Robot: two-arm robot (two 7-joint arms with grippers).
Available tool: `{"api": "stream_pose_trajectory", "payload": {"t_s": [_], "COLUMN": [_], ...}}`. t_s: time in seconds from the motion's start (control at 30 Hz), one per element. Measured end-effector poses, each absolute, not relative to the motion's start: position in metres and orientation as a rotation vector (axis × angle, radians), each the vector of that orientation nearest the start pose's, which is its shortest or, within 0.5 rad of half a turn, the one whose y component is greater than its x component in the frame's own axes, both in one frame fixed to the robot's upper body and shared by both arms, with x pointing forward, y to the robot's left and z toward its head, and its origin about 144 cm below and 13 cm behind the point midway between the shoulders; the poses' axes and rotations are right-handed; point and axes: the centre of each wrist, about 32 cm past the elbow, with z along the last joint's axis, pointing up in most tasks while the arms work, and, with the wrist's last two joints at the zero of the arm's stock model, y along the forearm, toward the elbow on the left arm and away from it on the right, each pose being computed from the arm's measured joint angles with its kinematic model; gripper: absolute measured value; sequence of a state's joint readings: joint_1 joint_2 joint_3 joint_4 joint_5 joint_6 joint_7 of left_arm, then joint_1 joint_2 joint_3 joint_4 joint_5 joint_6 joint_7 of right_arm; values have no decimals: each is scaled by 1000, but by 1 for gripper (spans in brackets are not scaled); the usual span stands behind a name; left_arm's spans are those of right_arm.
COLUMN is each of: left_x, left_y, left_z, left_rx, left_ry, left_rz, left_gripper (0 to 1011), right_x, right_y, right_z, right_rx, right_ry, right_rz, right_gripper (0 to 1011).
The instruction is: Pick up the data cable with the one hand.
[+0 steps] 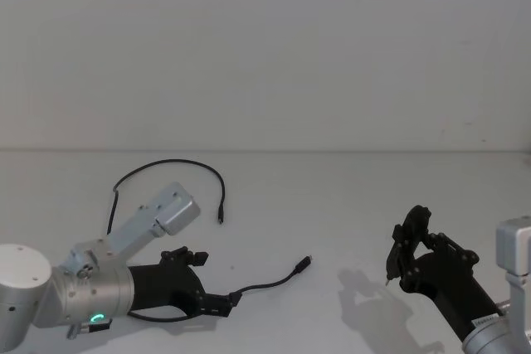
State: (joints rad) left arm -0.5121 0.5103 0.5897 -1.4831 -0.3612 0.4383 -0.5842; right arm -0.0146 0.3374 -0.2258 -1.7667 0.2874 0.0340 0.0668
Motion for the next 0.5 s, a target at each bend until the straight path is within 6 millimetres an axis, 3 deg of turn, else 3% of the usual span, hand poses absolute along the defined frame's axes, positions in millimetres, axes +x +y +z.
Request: {"api": "stream_pose_trajectory", "payload": {"t_s": [0.5], "left_x": [558], "left_y": [215], "left_z": [1253], "left_rx": [515], "left_ry": [10], "left_rz": [609], "left_gripper": [999], "right_x": [443], "right_y": [-237], "right_z": [1189], "right_rx": [26], "right_ry": [-75], "right_rz": [-1230], "right_gripper": [263]}}
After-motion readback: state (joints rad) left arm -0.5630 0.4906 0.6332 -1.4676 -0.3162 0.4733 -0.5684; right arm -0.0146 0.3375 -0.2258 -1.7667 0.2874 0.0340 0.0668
